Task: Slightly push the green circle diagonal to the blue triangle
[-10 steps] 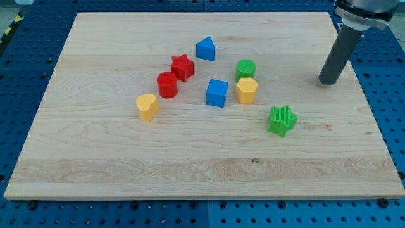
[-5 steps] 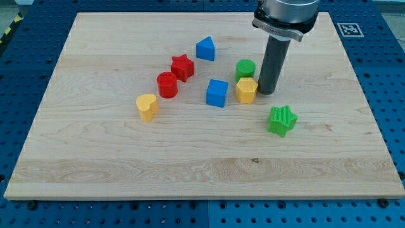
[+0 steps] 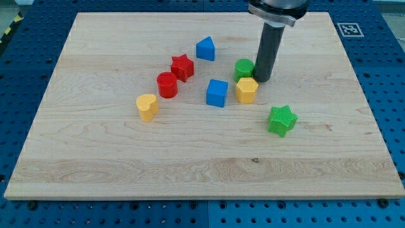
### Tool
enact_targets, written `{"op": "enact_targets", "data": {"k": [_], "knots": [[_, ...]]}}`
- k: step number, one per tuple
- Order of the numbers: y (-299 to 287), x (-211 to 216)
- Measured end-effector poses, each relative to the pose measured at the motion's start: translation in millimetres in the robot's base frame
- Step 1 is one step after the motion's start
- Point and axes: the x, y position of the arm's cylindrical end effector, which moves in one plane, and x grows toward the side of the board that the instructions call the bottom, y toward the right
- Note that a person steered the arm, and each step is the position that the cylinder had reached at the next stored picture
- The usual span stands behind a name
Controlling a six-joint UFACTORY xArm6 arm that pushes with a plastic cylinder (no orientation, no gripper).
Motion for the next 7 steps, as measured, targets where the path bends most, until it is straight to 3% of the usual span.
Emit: {"op": "enact_targets", "data": {"k": [7], "knots": [[-8.1, -4.6]]}}
